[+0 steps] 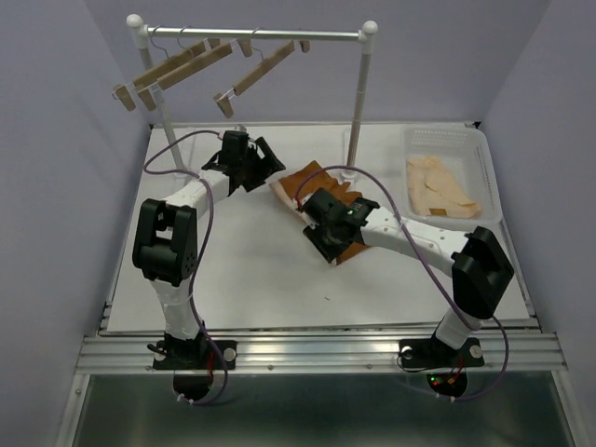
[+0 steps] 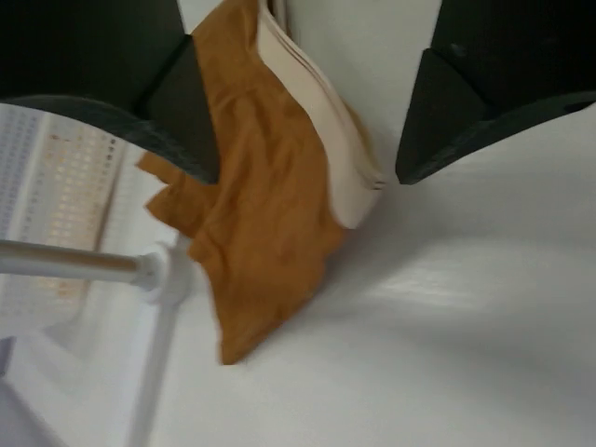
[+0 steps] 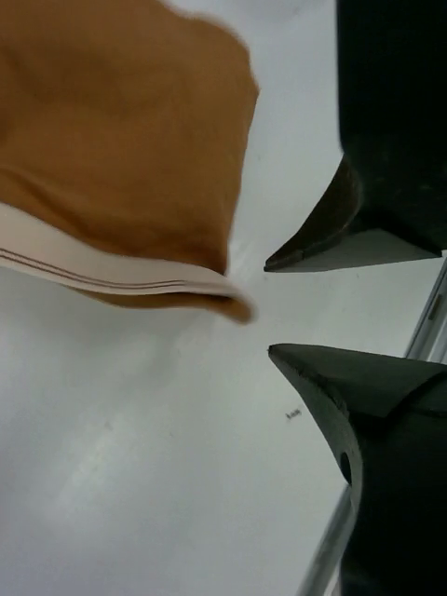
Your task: Clip the underwear to the hanger
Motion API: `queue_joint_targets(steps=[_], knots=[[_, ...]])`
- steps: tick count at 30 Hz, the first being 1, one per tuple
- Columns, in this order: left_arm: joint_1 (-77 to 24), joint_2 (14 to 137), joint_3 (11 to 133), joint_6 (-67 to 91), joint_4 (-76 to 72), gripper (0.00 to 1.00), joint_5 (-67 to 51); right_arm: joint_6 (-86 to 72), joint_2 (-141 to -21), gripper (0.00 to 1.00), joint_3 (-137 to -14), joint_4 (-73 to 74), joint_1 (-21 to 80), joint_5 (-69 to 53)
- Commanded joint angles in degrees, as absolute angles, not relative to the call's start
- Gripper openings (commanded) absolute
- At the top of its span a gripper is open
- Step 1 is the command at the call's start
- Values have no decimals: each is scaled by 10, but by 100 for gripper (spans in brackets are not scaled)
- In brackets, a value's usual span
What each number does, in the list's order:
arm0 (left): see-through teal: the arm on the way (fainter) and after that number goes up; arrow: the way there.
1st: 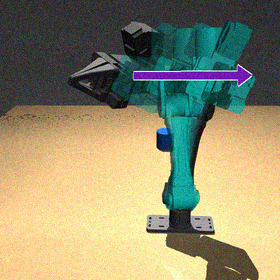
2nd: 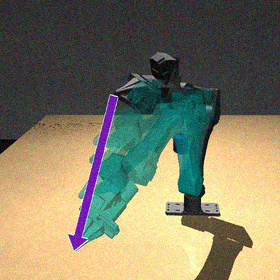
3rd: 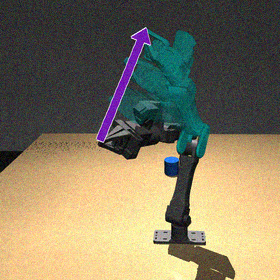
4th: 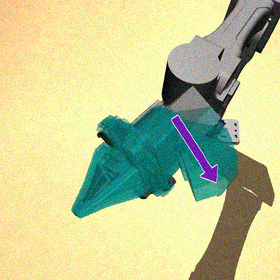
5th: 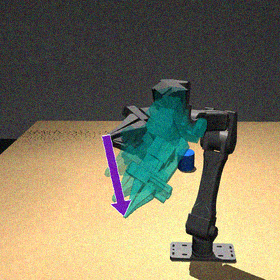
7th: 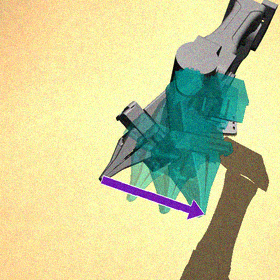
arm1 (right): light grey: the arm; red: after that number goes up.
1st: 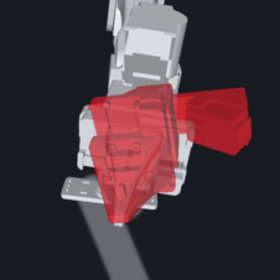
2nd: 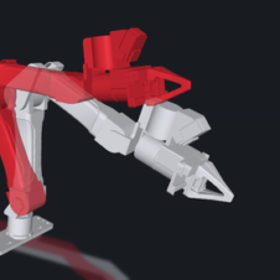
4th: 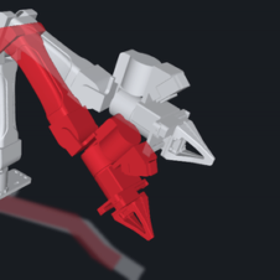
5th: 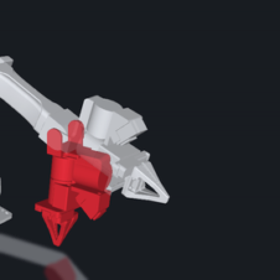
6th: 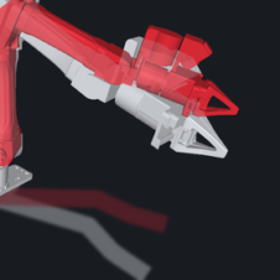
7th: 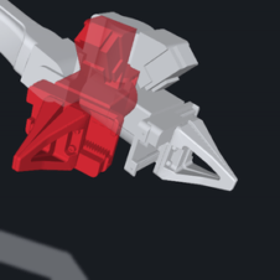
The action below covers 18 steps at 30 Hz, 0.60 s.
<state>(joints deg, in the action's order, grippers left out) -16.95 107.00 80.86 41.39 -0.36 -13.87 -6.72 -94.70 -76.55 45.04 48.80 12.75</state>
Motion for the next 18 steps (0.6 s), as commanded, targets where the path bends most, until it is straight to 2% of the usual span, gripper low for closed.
queue_joint_targets(steps=[1,5,6,10,12,13,18], knots=[[-153,1000,741,402,-24,99,-90,-59,-949,51,-787,432,526,-52],[-148,954,713,398,-16,99,-48,-56,-933,85,-805,412,526,-63],[-148,941,710,397,-12,99,-39,-66,-926,100,-807,409,526,-60],[-150,925,701,396,-9,99,-26,-95,-920,100,-802,396,526,-40],[-153,926,700,393,-4,99,-26,-131,-925,100,-793,396,507,-8],[-168,936,701,388,-3,99,-35,-168,-928,100,-768,389,444,-4],[-204,968,712,381,-3,99,-40,-164,-927,100,-716,366,415,56]])
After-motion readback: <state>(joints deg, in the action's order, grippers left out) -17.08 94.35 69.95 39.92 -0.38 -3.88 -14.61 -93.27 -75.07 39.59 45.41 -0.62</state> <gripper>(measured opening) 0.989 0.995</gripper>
